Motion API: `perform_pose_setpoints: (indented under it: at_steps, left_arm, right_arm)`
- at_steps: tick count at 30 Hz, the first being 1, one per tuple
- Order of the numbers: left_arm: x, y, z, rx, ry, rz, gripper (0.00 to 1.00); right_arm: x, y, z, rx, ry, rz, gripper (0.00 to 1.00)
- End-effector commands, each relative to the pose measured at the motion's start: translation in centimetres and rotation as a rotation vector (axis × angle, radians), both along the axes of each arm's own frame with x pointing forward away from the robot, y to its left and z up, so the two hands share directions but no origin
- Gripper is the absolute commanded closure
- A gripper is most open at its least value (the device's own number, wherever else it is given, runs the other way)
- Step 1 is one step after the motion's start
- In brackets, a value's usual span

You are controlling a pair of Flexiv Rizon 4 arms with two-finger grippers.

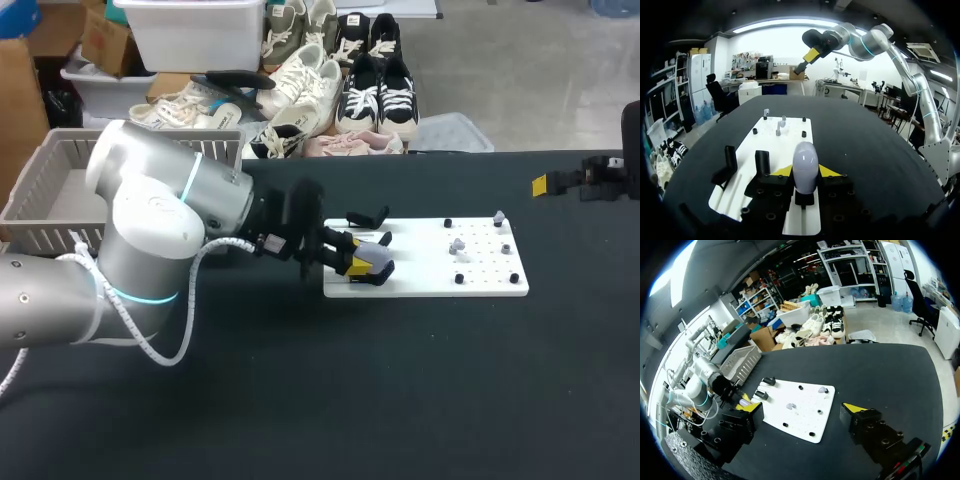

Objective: Pick up each earbud case from the left stands, insert the matching earbuds, close the lid, and place the case in the box.

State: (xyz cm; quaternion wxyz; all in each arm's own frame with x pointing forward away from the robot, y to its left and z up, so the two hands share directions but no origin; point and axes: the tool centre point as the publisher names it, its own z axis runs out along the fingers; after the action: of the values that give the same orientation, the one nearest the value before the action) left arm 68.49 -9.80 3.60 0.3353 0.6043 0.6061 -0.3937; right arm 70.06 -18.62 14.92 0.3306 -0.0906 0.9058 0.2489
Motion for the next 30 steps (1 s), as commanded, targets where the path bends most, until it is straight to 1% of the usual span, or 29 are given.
perform_pose_setpoints:
  at_steps: [1,3,7,9,11,14,18,21,23,30]
  left_arm:
    - [-1.2,1.0,2.0,-0.048,-0.020,0.017,1.00]
    - [-1.7,0.9,3.1,-0.077,-0.037,0.019,1.00]
    - [-2.9,0.2,5.0,-0.139,-0.094,0.017,1.00]
    - [-3.4,-0.2,5.7,-0.164,-0.096,0.008,1.00]
    - [-4.0,-0.7,6.2,-0.189,-0.119,-0.003,1.00]
    - [-4.8,-1.3,7.0,-0.216,-0.123,-0.008,1.00]
    - [-5.6,-2.0,7.6,-0.250,-0.133,-0.011,1.00]
    - [-6.2,-2.2,8.1,-0.288,-0.144,-0.021,1.00]
    - [-6.5,-2.2,8.5,-0.290,-0.150,-0.042,1.00]
    - [-6.5,-2.2,8.5,-0.290,-0.150,-0.042,1.00]
  right_arm:
    - [0.1,-0.1,0.0,0.001,0.002,0.003,0.00]
    - [0.1,-0.1,0.0,0.001,0.002,0.003,0.00]
    - [0.1,-0.1,0.0,0.001,0.002,0.003,0.00]
    - [0.1,-0.1,0.0,0.001,0.002,0.003,0.00]
    - [0.1,-0.1,0.0,0.001,0.002,0.003,0.00]
    - [0.1,-0.1,0.0,0.001,0.002,0.003,0.00]
    - [0.1,-0.1,0.0,0.001,0.002,0.003,0.00]
    - [0.1,-0.1,0.0,0.001,0.002,0.003,0.00]
    - [0.1,-0.1,0.0,0.001,0.002,0.003,0.00]
    - [0.1,-0.1,0.0,0.001,0.002,0.003,0.00]
